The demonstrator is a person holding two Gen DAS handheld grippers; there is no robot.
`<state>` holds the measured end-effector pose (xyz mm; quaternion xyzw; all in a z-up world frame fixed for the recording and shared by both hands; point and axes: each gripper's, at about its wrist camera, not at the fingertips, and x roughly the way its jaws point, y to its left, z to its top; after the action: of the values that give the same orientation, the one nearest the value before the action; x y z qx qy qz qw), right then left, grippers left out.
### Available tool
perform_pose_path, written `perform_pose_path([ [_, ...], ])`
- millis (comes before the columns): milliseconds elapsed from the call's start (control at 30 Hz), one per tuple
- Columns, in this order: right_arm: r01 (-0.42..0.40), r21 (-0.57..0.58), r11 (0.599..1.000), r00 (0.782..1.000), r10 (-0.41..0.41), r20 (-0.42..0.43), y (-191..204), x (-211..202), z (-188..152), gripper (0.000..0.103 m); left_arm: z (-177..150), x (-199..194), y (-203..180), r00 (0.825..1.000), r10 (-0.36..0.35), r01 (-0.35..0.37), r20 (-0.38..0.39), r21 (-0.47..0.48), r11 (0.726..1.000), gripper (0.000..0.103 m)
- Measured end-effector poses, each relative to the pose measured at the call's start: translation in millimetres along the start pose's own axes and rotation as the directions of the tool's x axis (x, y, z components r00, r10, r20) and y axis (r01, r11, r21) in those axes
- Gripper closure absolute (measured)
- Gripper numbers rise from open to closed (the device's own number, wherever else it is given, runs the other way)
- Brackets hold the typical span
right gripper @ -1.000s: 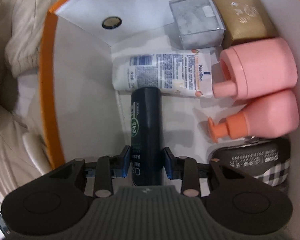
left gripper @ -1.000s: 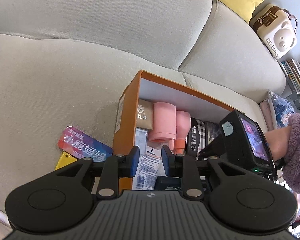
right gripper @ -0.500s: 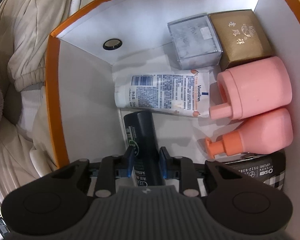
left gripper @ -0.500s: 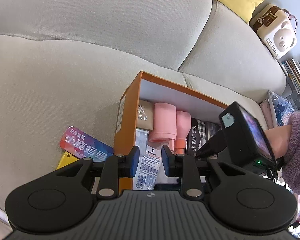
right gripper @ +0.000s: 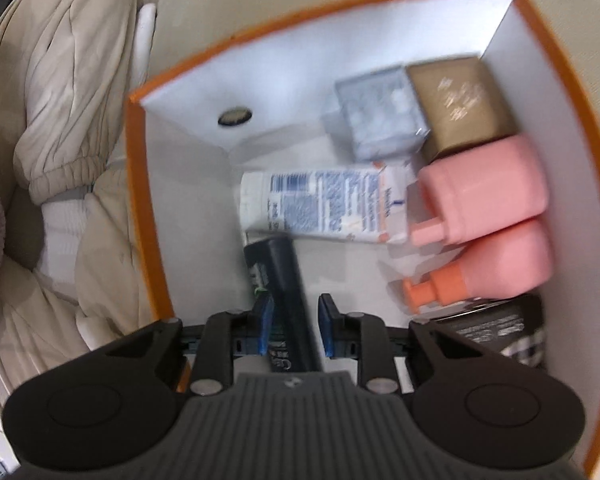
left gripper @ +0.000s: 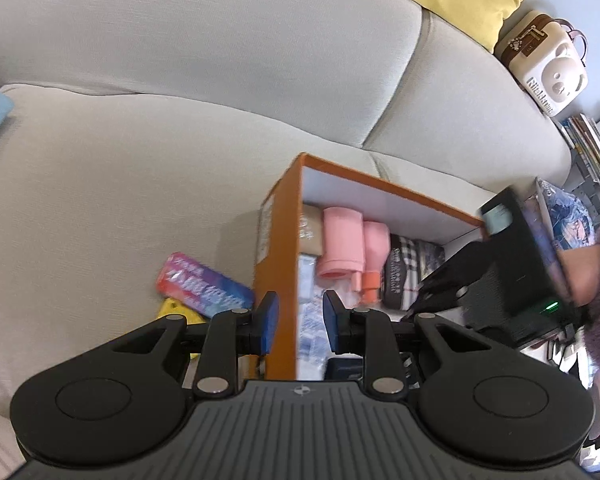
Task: Organize rigid objects
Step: 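Lower the CLEAR bottle beside the Vaseline tube and open the right tool, then move both tools out of the shoebox to the yellow tape measure and card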
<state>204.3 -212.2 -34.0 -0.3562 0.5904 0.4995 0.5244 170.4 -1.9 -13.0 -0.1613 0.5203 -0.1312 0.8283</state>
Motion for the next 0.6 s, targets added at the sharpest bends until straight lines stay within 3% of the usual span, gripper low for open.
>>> perform_pose_path([
  [33, 0.013, 0.008, 1.0, 1.0, -0.013, 0.014, 20.7, -6.0, 9.8, 0.076, -1.2, -2.8, 3.8, 1.0, 0.009, -0.009, -0.002, 0.0, 1.0, 0.073],
  [267, 0.07, -0.032, 0.997, 0.989, -0.066, 0.131, 27.6, -59.0, 35.7, 0.076, -7.4, -13.1, 35.0, 0.998, 0.066, -0.065, -0.024, 0.005, 0.998, 0.073],
  [600, 0.091, -0.093, 0.991, 0.976, -0.07, 0.208, 53.6, -65.0, 114.6, 0.077, -14.3, 7.0, 68.9, 0.994, 0.085, -0.082, -0.072, 0.035, 0.996, 0.073],
])
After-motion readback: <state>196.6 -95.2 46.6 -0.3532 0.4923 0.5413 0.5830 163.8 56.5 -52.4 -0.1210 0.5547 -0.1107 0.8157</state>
